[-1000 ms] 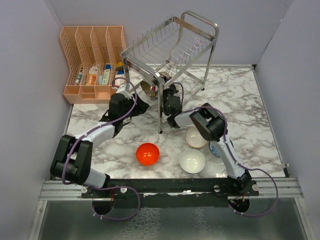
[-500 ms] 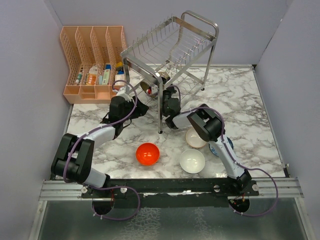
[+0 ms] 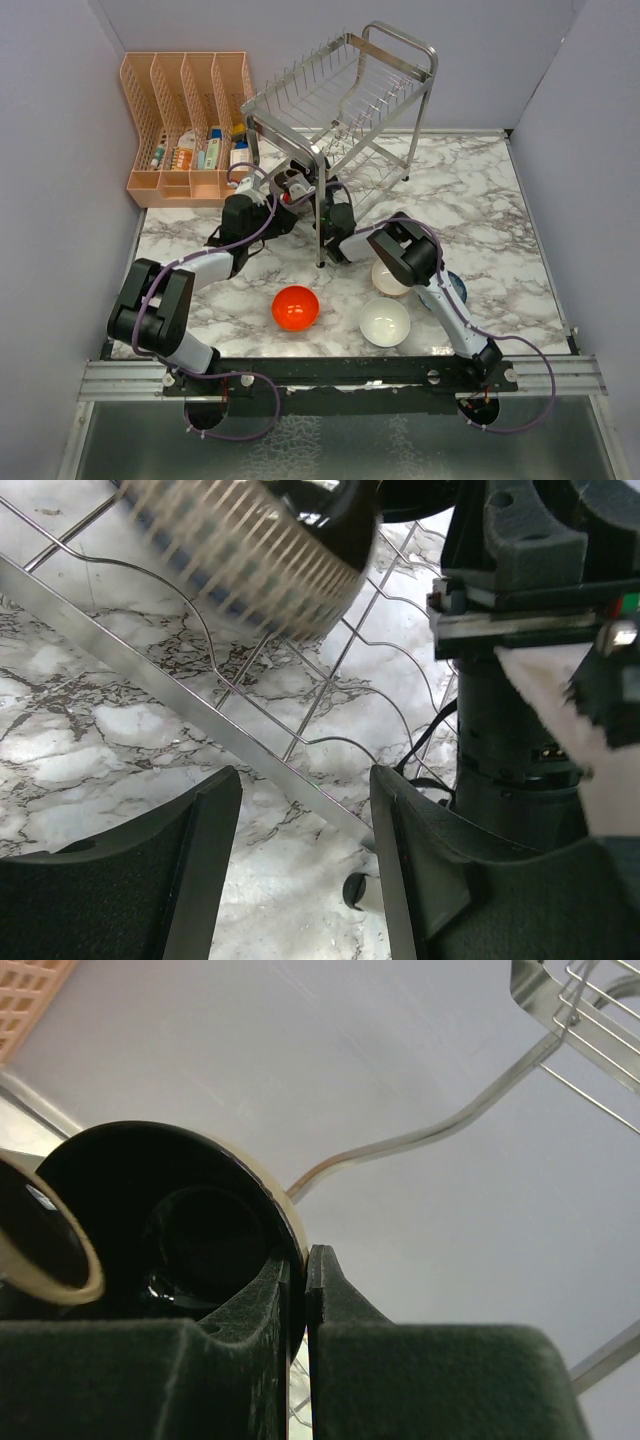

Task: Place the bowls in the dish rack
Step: Place the bowl in the dish rack.

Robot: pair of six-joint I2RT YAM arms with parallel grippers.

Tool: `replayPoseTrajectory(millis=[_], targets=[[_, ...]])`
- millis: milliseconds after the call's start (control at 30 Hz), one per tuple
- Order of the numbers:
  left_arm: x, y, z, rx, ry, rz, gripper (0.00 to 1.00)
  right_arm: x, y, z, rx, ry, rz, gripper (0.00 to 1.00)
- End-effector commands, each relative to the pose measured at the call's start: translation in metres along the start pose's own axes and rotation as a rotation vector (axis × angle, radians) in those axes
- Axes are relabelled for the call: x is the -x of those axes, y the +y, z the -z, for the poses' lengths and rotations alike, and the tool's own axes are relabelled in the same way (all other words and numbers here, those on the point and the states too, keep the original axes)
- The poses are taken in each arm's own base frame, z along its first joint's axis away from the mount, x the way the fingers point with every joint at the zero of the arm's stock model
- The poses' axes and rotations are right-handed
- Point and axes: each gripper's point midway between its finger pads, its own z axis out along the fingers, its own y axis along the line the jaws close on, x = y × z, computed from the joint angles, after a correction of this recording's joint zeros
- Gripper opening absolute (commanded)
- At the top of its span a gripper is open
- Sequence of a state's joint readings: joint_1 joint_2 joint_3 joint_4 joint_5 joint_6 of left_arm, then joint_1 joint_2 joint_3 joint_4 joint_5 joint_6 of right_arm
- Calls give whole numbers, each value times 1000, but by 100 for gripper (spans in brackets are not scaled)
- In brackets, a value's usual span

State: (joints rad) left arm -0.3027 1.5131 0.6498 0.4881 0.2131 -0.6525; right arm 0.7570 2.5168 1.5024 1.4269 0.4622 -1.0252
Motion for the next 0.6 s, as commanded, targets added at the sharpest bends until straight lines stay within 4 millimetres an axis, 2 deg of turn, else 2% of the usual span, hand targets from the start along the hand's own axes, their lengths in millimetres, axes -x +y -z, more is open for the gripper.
replayPoseTrajectory(millis=[0, 267, 567], targets=[[5, -8, -2, -38, -19, -3, 57, 27, 11, 6, -11, -110, -7, 2], [2, -6, -4, -32, -12, -1, 57, 22, 10, 10, -22, -92, -3, 6], [3, -7, -3, -26, -7, 1, 57, 26, -7, 8, -61, -84, -14, 19]])
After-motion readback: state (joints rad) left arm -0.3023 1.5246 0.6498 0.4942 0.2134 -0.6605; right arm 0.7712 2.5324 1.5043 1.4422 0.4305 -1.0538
